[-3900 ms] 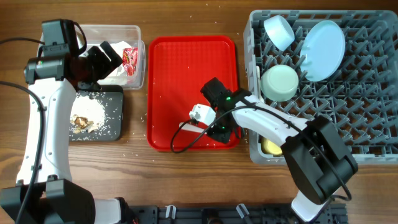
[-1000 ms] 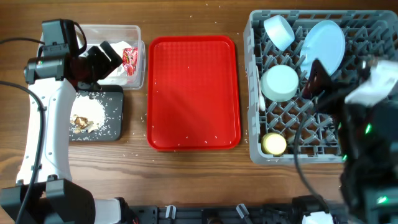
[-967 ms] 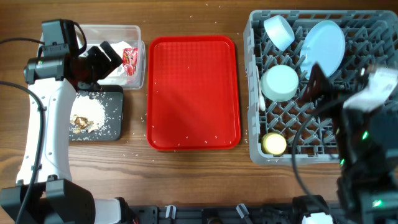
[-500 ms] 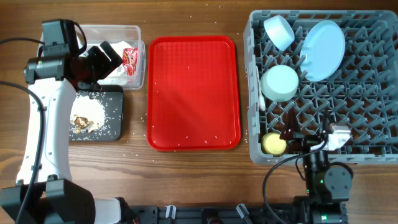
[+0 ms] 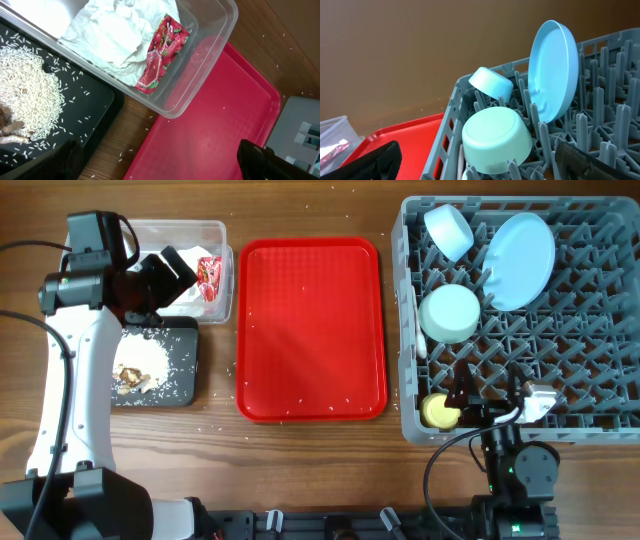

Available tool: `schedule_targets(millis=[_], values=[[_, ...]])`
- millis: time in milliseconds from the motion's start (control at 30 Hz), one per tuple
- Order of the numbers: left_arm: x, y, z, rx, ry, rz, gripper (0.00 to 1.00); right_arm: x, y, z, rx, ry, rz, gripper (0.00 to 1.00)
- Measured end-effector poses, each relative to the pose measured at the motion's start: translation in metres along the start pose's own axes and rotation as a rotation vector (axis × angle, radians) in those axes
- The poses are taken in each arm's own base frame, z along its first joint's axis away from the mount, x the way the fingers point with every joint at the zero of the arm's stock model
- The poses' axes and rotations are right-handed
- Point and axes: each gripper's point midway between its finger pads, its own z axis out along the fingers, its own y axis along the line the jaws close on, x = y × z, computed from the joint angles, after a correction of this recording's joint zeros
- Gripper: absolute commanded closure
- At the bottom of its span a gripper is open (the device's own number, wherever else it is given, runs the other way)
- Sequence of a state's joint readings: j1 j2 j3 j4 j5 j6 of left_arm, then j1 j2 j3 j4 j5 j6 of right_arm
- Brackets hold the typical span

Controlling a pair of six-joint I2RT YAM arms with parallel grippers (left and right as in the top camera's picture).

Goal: Sort waste into correct bins and load items into the dishwasher rack

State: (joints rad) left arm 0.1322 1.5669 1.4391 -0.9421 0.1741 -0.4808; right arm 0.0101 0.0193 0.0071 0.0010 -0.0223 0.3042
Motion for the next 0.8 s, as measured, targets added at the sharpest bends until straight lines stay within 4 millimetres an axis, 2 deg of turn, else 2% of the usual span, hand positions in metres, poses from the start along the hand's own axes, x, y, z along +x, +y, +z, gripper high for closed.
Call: schedule_targets(millis=[600, 700, 767, 800], values=[[0.004, 0.001, -0.001, -0.007, 0.011, 0.001, 0.00, 0.000, 0.000, 0.000, 0.000, 0.000, 0.006, 0.00], [-0.005, -0.015, -0.003, 0.055, -0.081, 0.069, 0.00, 0.000, 0.000, 0.000, 0.000, 0.000, 0.007, 0.00], [-0.007, -0.039, -0.009, 0.142, -0.190, 0.183, 0.00, 0.000, 0.000, 0.000, 0.000, 0.000, 0.007, 0.00], [-0.001, -0.051, -0.014, 0.188, -0.238, 0.244, 0.00, 0.000, 0.000, 0.000, -0.001, -0.001, 0.007, 0.00]])
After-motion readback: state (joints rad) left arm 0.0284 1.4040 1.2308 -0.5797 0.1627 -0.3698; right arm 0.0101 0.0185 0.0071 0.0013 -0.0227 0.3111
